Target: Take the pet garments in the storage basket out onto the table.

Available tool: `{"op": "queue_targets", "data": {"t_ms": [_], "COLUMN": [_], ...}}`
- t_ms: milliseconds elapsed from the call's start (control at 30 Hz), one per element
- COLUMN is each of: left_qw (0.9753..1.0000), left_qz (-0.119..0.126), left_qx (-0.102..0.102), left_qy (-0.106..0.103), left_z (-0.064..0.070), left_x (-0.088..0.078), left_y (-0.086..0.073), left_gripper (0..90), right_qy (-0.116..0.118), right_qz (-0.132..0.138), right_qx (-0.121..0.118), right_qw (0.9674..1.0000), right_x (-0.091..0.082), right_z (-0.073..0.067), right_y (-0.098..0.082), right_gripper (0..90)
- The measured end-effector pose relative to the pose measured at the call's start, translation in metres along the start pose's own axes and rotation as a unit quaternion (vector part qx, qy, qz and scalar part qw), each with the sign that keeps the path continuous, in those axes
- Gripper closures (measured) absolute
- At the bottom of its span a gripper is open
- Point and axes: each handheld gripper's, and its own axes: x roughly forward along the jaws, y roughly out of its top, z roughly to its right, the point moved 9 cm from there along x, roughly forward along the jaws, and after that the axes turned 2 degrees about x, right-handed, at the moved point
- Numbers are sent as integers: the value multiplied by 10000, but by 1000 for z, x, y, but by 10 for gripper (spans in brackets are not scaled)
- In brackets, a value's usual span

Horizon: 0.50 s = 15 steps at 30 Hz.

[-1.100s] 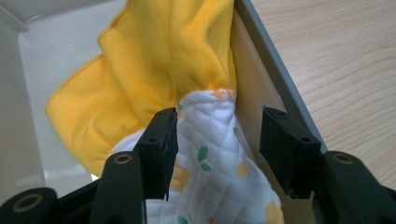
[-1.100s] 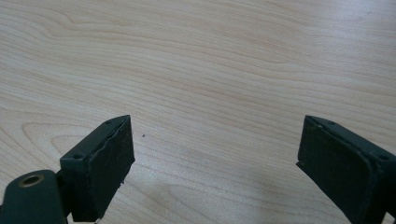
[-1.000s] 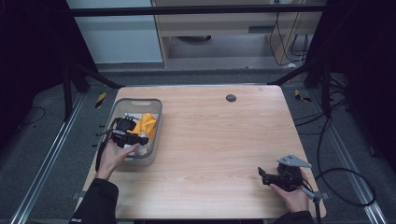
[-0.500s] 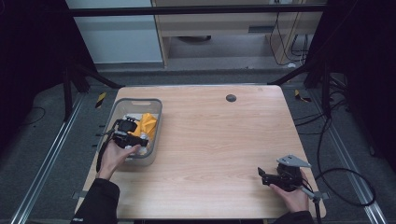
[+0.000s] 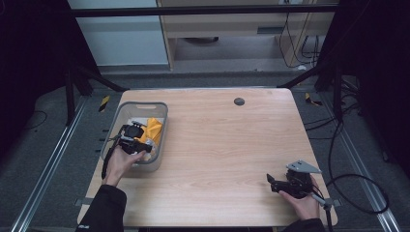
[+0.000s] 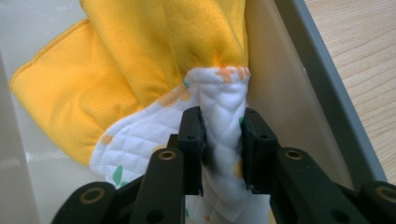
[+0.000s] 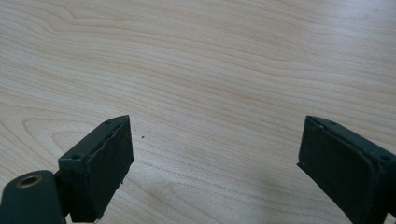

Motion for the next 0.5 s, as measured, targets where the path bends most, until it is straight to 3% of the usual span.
{"op": "queue_targets", "data": {"t_ms": [133, 500], "left_qw": [10000, 9998], "left_qz": [52, 176], "left_qx": [-18, 2], "left_qy": [18, 108], "left_z": [-1, -3], "left_x": [-1, -9], "left_y": [1, 3], "left_gripper": [790, 810], "right_qy": [0, -2], "right_qz": [-2, 4], "right_qx": [2, 5], "right_qw": [10000, 10000], "right_x": [0, 0], "right_z": [0, 0], "right_y": [0, 0], "right_gripper": [100, 100]}}
